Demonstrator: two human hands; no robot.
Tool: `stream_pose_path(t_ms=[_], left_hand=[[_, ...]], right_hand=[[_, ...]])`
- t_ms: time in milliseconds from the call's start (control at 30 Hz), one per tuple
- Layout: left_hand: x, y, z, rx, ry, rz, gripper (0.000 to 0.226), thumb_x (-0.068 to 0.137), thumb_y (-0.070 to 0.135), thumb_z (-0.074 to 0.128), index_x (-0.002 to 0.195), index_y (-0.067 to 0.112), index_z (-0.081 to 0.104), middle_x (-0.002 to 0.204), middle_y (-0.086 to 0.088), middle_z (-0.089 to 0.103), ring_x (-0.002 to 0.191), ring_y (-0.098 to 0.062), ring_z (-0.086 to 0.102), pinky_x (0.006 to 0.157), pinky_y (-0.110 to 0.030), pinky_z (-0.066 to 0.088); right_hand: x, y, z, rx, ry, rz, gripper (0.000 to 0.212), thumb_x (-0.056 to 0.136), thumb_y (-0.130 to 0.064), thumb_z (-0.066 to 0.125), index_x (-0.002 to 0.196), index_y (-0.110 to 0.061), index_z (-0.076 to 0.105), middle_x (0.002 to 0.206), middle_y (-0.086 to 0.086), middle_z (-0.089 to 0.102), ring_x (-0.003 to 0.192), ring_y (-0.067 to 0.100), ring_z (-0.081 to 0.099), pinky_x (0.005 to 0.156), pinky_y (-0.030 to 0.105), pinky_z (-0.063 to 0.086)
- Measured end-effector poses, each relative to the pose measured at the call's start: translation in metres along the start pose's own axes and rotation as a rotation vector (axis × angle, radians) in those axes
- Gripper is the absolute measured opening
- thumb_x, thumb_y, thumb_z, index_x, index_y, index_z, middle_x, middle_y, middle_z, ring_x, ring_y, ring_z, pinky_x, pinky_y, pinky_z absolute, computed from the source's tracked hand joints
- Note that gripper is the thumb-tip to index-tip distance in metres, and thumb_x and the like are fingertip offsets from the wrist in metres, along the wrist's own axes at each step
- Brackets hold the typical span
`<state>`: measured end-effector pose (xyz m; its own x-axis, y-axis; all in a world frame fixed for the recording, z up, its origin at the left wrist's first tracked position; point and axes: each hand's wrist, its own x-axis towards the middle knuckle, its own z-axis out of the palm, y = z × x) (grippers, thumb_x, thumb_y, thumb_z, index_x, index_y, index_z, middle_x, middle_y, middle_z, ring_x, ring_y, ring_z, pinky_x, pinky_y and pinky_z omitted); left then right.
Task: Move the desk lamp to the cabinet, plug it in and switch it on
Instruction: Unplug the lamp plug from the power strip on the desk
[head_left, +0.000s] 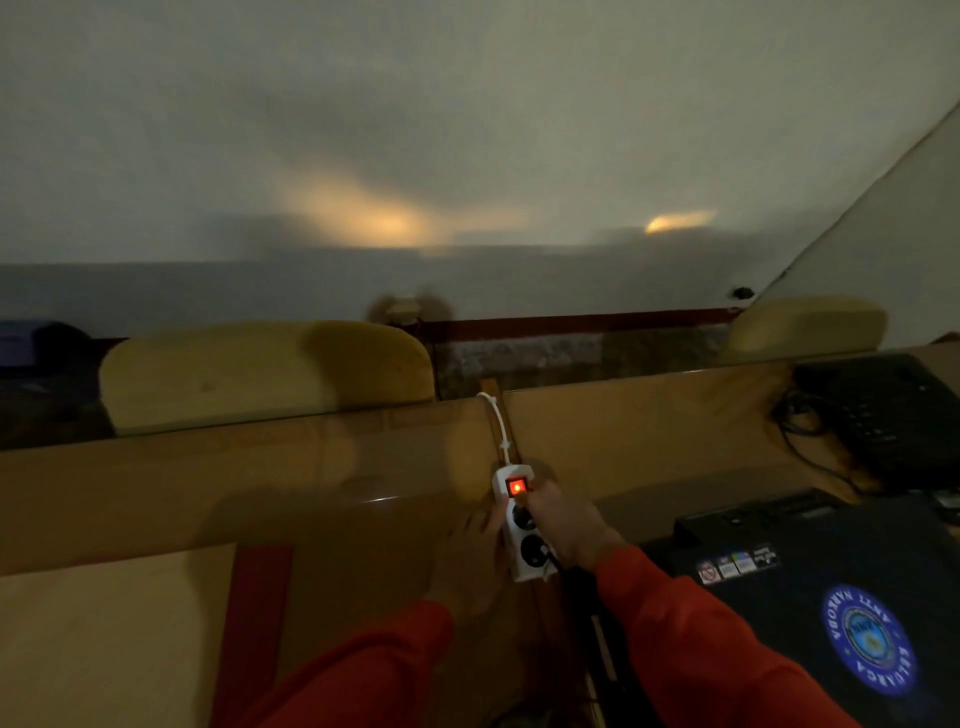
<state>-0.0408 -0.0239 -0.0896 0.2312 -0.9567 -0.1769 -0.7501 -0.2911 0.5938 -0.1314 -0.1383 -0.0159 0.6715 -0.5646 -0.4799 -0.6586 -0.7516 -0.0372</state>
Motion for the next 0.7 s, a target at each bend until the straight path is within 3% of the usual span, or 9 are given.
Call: stream_pose_path(t_ms=[267,400,567,633,700], left_hand=[[0.003,0.004,-0.007,0.042,-0.038,-0.013,0.059,0.093,0.034,0.043,0.145,0.022,0.019,0.15,-0.005,0.036,0.137,-0.02,0.032,0.114,-0.039,0.026],[0.001,0.008,-0.022,-0.033,-0.094,-0.002,0.064,0.091,0.03,0.048,0.146,0.019,0.018,0.149,-0.01,0.035,0.136,-0.026,0.032,0.113,-0.041,0.029],[-0.012,0.018,-0.055,-0.062,-0.113,0.045,0.06,0.089,0.021,0.051,0.143,0.012,0.028,0.142,-0.013,0.045,0.124,-0.028,0.047,0.104,-0.031,0.036],[-0.02,0.022,-0.072,-0.025,-0.167,0.035,0.048,0.09,0.019,0.05,0.136,0.007,0.039,0.131,-0.017,0.054,0.112,-0.031,0.055,0.101,-0.038,0.043],[-0.028,0.032,-0.092,0.03,-0.199,-0.013,0.042,0.093,0.021,0.049,0.132,0.007,0.043,0.131,-0.019,0.053,0.116,-0.032,0.053,0.103,-0.042,0.04]], right_hand=[[-0.003,0.006,-0.017,-0.002,-0.071,-0.034,0.032,0.095,-0.019,0.047,0.125,-0.007,0.051,0.125,0.017,0.058,0.111,0.029,0.058,0.096,0.04,0.05],[-0.017,0.011,-0.027,0.126,0.07,-0.002,0.025,0.094,-0.021,0.048,0.115,-0.012,0.059,0.115,0.01,0.065,0.1,0.022,0.063,0.09,0.035,0.053],[-0.039,0.019,-0.034,0.405,0.239,0.177,0.019,0.087,-0.024,0.06,0.1,-0.012,0.068,0.097,0.007,0.071,0.088,0.018,0.066,0.08,0.036,0.057],[-0.05,0.017,-0.041,0.574,0.32,0.206,0.015,0.084,-0.022,0.065,0.092,-0.011,0.071,0.087,0.008,0.072,0.08,0.018,0.067,0.073,0.035,0.057],[-0.064,0.012,-0.05,0.74,0.391,0.245,0.005,0.082,-0.019,0.068,0.078,-0.019,0.07,0.073,0.001,0.068,0.07,0.013,0.064,0.066,0.032,0.054]])
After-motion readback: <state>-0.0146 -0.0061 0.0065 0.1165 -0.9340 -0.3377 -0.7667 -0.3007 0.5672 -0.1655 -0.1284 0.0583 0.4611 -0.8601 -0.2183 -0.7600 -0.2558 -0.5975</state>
